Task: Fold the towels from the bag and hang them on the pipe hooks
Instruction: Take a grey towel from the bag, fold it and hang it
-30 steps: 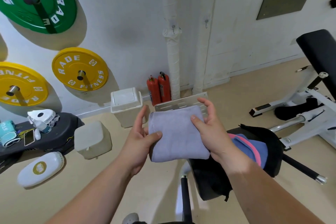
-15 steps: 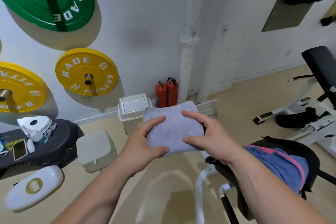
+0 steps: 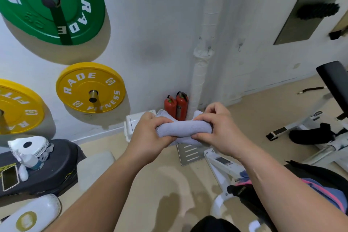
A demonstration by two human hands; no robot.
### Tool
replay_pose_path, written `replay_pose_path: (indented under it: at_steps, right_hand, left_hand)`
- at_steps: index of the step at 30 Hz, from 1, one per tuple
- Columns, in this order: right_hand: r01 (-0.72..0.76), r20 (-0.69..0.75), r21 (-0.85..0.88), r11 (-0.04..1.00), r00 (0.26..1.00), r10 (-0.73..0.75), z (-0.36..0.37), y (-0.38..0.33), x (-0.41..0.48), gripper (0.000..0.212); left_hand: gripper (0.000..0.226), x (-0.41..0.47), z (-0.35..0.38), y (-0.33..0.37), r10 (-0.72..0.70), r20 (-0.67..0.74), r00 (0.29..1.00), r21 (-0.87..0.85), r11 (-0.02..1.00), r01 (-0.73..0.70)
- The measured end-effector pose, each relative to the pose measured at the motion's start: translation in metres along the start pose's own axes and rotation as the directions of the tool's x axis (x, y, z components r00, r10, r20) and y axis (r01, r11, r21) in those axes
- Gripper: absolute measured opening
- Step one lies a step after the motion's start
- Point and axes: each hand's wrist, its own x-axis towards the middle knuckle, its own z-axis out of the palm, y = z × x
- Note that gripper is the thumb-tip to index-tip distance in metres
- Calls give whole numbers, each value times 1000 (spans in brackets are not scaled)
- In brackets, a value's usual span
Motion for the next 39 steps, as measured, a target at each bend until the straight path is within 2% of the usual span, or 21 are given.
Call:
replay_pose_path:
  at_steps: [3, 5, 7, 12, 15, 18, 20, 25, 29, 32, 37, 39]
  right_hand:
    - [12, 87, 60, 998, 996, -17, -11, 28, 40, 28]
    - [21, 148, 186, 982, 988, -49, -22, 48, 69, 24]
    - [20, 165, 303, 953, 984, -73, -33, 70, 103, 21]
    - [-41, 100, 552, 833, 995, -17, -73, 114, 193, 24]
    - [-12, 28, 574, 819, 1000, -5, -97, 137, 251, 34]
    - [12, -61, 604, 797, 998, 32, -112, 148, 304, 33]
    - [24, -119, 627, 779, 991, 66, -122, 149, 336, 33]
    - [32, -111, 642, 766, 992, 51, -135, 156, 413, 49]
    - [109, -230, 556, 824, 973, 26, -152, 151, 472, 51]
    - [179, -322, 532, 828, 947, 3, -170, 143, 514, 46]
    - [302, -533, 462, 834, 846, -11, -226, 129, 579, 27]
    - [347, -589, 423, 837, 807, -37, -255, 124, 599, 24]
  left_hand:
    - [35, 50, 3, -1, 36, 42, 998, -4, 999, -36]
    - [31, 87, 4, 3, 67, 117, 991, -28, 998, -64]
    - [25, 126, 9, 14, 44, 154, 987, -107, 994, -28]
    - [23, 228, 28, 40, -40, 74, 996, -203, 978, 55]
    - [38, 289, 39, 54, -61, 2, 998, -297, 953, 59]
    - [51, 343, 48, 65, -50, -101, 994, -348, 937, 12]
    - [51, 376, 50, 68, -24, -159, 987, -340, 940, -32]
    - [39, 467, 44, 65, 63, -261, 963, -371, 915, -160]
    - [26, 541, 29, 61, 225, -242, 944, -312, 903, -296]
    - [29, 596, 12, 69, 326, -206, 923, -292, 879, -376]
    - [23, 679, -14, 121, 468, -177, 866, -344, 795, -500]
    - [27, 707, -21, 148, 505, -170, 846, -349, 772, -531]
